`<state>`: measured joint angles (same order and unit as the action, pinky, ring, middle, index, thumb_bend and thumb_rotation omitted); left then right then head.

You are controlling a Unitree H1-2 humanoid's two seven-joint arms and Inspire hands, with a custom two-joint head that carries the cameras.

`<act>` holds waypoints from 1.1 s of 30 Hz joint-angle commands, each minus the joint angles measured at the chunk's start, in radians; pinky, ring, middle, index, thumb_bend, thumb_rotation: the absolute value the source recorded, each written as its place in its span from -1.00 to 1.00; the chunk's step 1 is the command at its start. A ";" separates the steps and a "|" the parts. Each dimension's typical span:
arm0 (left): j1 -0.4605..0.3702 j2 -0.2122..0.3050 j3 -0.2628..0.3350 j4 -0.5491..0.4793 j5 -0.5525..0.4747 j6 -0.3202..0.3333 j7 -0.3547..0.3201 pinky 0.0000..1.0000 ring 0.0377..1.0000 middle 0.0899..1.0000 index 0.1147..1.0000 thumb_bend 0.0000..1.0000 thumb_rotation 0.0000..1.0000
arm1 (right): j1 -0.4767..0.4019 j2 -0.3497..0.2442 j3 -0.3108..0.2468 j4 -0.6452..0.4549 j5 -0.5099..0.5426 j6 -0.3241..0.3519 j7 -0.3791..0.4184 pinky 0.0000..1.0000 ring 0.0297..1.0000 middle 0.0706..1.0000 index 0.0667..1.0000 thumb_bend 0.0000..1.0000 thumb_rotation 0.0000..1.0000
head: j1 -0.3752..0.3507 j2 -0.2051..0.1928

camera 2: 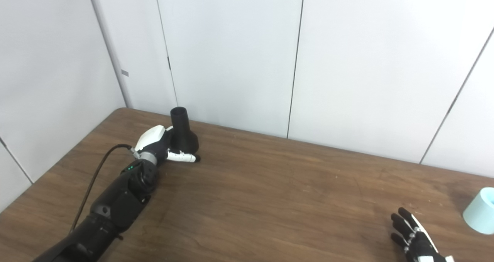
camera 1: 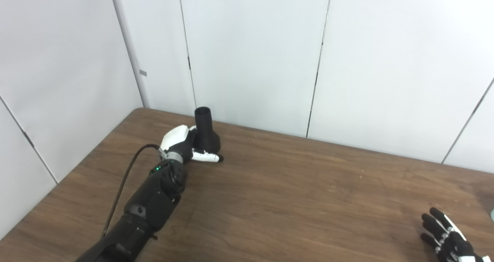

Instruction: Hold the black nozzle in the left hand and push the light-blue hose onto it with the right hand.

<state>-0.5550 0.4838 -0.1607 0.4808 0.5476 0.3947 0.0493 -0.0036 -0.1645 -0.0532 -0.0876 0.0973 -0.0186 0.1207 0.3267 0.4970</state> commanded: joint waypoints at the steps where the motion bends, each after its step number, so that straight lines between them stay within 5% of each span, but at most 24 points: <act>1: -0.057 0.020 0.001 -0.002 0.015 -0.014 0.019 1.00 0.93 0.79 0.66 0.94 -0.20 | -0.017 -0.016 -0.005 -0.005 0.006 -0.026 0.012 0.71 0.83 0.75 0.81 0.15 1.00 | 0.000 0.001; 8: -0.069 0.009 0.024 0.011 0.012 0.018 0.049 1.00 0.83 0.57 0.49 0.74 -0.46 | -0.013 -0.016 -0.002 -0.014 0.004 -0.019 0.013 0.69 0.83 0.75 0.81 0.15 1.00 | 0.000 0.005; 10: -0.067 0.003 0.033 0.004 0.012 0.023 0.067 1.00 0.67 0.30 0.29 0.63 -0.71 | -0.012 -0.016 -0.001 -0.015 0.002 -0.020 0.013 0.69 0.83 0.75 0.81 0.16 1.00 | -0.002 0.007; 13: -0.063 -0.006 0.038 -0.004 0.019 0.027 0.087 1.00 0.62 0.20 0.20 0.59 -0.84 | -0.013 -0.017 -0.001 -0.012 -0.001 -0.021 0.012 0.68 0.83 0.75 0.81 0.16 1.00 | -0.002 0.008; 15: -0.059 -0.012 0.041 -0.005 0.021 0.020 0.106 1.00 0.61 0.10 -0.07 0.16 -0.88 | -0.013 -0.018 -0.001 -0.012 -0.005 -0.020 0.012 0.68 0.83 0.75 0.81 0.15 1.00 | -0.002 0.008; 18: -0.058 -0.016 0.040 0.005 0.021 0.002 0.129 1.00 0.56 -0.08 -0.15 0.06 -0.99 | -0.009 -0.017 0.001 -0.020 -0.010 -0.018 0.011 0.69 0.82 0.75 0.81 0.15 1.00 | -0.004 0.011; 33: -0.051 -0.013 0.022 -0.012 0.027 0.008 0.123 0.99 0.49 0.03 -0.24 0.03 -1.00 | 0.000 -0.011 -0.003 -0.027 -0.005 -0.017 0.008 0.71 0.82 0.75 0.85 0.17 1.00 | -0.008 0.016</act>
<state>-0.5818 0.4467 -0.1364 0.4886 0.5514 0.4042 0.1613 0.0064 -0.1674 -0.0523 -0.0962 0.0864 -0.0171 0.1221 0.3175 0.5123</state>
